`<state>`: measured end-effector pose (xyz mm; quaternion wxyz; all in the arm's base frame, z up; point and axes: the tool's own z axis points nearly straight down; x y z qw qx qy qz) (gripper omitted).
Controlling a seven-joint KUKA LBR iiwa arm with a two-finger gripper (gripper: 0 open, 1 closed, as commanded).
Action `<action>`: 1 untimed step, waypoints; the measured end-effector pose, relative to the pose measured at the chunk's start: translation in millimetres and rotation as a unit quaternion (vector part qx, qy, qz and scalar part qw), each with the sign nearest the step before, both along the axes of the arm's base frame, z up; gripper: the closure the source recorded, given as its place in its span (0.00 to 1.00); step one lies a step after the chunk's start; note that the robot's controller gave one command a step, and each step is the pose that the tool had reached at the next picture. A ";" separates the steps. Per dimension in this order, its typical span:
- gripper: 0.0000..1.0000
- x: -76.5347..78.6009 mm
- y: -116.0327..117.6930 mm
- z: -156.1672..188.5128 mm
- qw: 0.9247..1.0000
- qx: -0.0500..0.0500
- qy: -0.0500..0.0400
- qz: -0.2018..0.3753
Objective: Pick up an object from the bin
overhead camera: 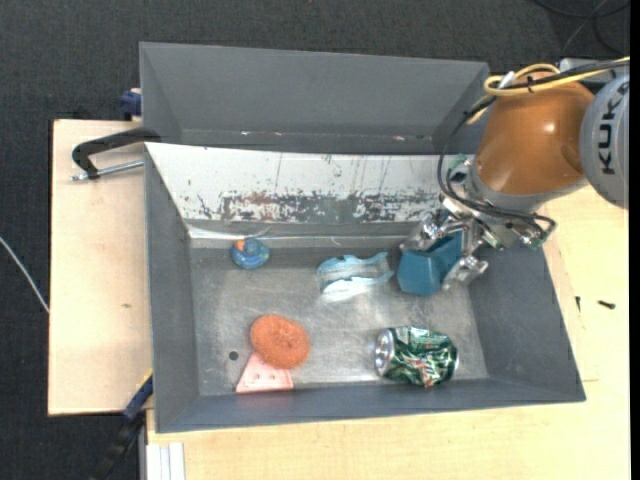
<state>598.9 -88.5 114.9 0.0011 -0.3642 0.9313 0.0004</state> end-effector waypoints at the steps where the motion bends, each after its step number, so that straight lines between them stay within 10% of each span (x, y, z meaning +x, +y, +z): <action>1: 1.00 -1.4 0.5 6.9 1.000 0.001 0.003 0.000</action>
Offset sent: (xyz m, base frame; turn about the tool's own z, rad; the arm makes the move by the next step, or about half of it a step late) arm -0.0002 0.0001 0.0831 0.0000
